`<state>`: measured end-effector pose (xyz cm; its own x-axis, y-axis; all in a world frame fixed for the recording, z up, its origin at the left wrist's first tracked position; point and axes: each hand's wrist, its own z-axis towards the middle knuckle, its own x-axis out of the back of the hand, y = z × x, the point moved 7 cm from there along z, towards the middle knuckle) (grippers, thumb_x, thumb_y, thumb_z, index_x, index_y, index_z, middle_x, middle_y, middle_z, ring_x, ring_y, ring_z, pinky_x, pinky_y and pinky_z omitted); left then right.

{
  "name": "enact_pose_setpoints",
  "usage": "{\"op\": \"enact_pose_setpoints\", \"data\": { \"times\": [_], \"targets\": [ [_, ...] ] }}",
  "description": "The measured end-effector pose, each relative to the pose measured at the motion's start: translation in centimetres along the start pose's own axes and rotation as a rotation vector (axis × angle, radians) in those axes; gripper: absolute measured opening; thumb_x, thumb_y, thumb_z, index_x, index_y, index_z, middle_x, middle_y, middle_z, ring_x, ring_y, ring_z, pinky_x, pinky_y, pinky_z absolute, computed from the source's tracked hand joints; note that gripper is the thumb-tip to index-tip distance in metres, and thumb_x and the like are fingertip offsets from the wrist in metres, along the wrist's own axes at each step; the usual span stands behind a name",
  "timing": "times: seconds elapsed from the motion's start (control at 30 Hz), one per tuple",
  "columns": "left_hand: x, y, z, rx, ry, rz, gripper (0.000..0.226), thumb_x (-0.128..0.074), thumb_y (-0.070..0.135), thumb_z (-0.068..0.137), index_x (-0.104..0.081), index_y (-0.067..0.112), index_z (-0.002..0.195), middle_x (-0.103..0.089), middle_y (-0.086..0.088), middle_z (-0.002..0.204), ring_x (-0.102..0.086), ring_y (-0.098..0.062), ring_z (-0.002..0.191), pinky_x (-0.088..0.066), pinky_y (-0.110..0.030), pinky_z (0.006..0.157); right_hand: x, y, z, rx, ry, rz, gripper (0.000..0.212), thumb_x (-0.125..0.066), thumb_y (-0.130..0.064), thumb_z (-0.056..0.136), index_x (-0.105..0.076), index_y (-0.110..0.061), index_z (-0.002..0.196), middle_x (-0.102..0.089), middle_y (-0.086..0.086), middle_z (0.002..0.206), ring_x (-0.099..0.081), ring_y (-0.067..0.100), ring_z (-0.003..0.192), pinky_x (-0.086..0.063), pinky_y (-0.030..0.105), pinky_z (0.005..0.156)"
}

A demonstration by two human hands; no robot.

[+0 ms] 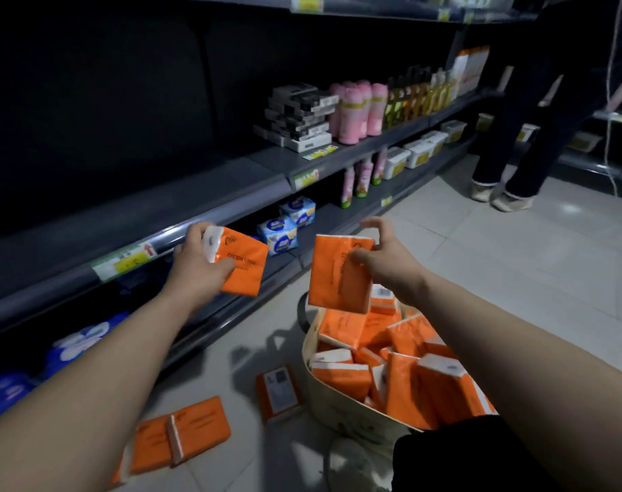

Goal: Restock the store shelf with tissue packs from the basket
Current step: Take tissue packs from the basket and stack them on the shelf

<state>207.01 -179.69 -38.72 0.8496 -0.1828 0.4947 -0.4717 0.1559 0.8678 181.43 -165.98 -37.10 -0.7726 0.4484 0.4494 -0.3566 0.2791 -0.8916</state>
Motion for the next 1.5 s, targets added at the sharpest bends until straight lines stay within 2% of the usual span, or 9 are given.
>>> {"op": "enact_pose_setpoints", "data": {
  "times": [0.13,0.37,0.43,0.5,0.63,0.8,1.1,1.3,1.5],
  "targets": [
    [5.2,-1.2,0.4,-0.01,0.14,0.006,0.036,-0.063,0.023,0.087,-0.039,0.017,0.112,-0.048,-0.004,0.102,-0.051,-0.017,0.086,-0.036,-0.028,0.07,-4.4,-2.8,1.3,0.039,-0.048,0.064,0.035,-0.045,-0.011,0.093,-0.042,-0.035,0.118,-0.048,0.004,0.076,-0.048,0.017,0.064,-0.041,0.029,0.058],
    [14.5,-3.3,0.1,0.058,0.345,-0.079,0.032,-0.057,0.037,0.092,-0.039,0.012,0.102,-0.051,-0.014,0.1,-0.051,-0.004,0.039,-0.036,-0.013,0.037,-13.2,-8.0,1.9,0.033,-0.074,0.096,0.024,-0.033,-0.013,0.094,-0.049,-0.022,0.107,-0.053,0.002,0.086,-0.051,0.02,0.082,-0.043,0.031,0.074],
    [16.9,-4.2,-0.1,0.078,0.404,-0.084,0.032,-0.054,0.039,0.093,-0.041,0.012,0.102,-0.051,-0.013,0.098,-0.049,-0.01,0.049,-0.035,-0.013,0.039,-15.4,-9.2,2.1,0.018,-0.082,0.134,0.019,-0.036,-0.02,0.095,-0.049,-0.018,0.109,-0.055,0.003,0.094,-0.051,0.019,0.087,-0.044,0.033,0.083],
    [19.2,-5.2,-0.3,0.073,0.461,-0.099,0.032,-0.054,0.037,0.094,-0.042,0.01,0.107,-0.051,-0.011,0.102,-0.05,-0.012,0.062,-0.037,-0.007,0.044,-17.9,-10.4,2.1,-0.02,-0.136,0.192,0.022,-0.046,-0.024,0.092,-0.046,-0.016,0.113,-0.055,0.0,0.09,-0.053,0.015,0.079,-0.045,0.03,0.074],
    [23.5,-7.2,0.1,0.047,0.541,-0.086,0.046,-0.059,0.032,0.092,-0.044,0.012,0.131,-0.055,-0.006,0.124,-0.054,-0.023,0.111,-0.041,-0.028,0.089,-22.0,-13.4,2.5,0.02,-0.236,0.208,0.051,-0.061,-0.013,0.082,-0.037,-0.018,0.126,-0.053,0.003,0.102,-0.053,0.012,0.075,-0.042,0.026,0.06],
    [28.7,-8.9,2.2,0.077,0.584,-0.041,0.037,-0.064,0.023,0.088,-0.052,0.01,0.122,-0.058,-0.001,0.109,-0.055,-0.016,0.096,-0.038,-0.025,0.078,-26.6,-18.0,4.4,0.214,-0.235,0.111,0.086,-0.073,-0.008,0.072,-0.023,-0.02,0.141,-0.051,0.005,0.119,-0.056,0.019,0.1,-0.049,0.034,0.089],
    [38.9,-11.5,9.7,0.156,0.545,0.337,0.045,-0.075,0.023,0.079,-0.059,0.014,0.12,-0.062,-0.007,0.111,-0.059,-0.026,0.103,-0.042,-0.026,0.079,-35.5,-24.9,9.2,0.358,-0.216,-0.023,0.045,-0.084,-0.021,0.067,-0.055,-0.013,0.101,-0.062,-0.001,0.088,-0.059,0.011,0.075,-0.044,0.024,0.06],
    [40.9,-14.9,15.8,0.158,0.431,0.564,0.044,-0.076,0.018,0.077,-0.061,0.011,0.118,-0.061,-0.013,0.122,-0.058,-0.029,0.109,-0.043,-0.029,0.084,-40.3,-26.9,11.8,0.353,-0.238,-0.039,0.043,-0.08,-0.018,0.07,-0.057,-0.013,0.106,-0.064,0.004,0.096,-0.064,0.021,0.085,-0.055,0.036,0.074],
    [41.8,-18.4,20.0,0.103,0.392,0.734,0.042,-0.073,0.02,0.08,-0.061,0.007,0.119,-0.06,-0.017,0.122,-0.057,-0.032,0.112,-0.043,-0.033,0.09,-43.9,-27.5,14.1,0.349,-0.281,-0.013,0.044,-0.076,-0.011,0.074,-0.058,-0.012,0.115,-0.063,0.004,0.101,-0.061,0.019,0.086,-0.05,0.032,0.071]
  ]
}}
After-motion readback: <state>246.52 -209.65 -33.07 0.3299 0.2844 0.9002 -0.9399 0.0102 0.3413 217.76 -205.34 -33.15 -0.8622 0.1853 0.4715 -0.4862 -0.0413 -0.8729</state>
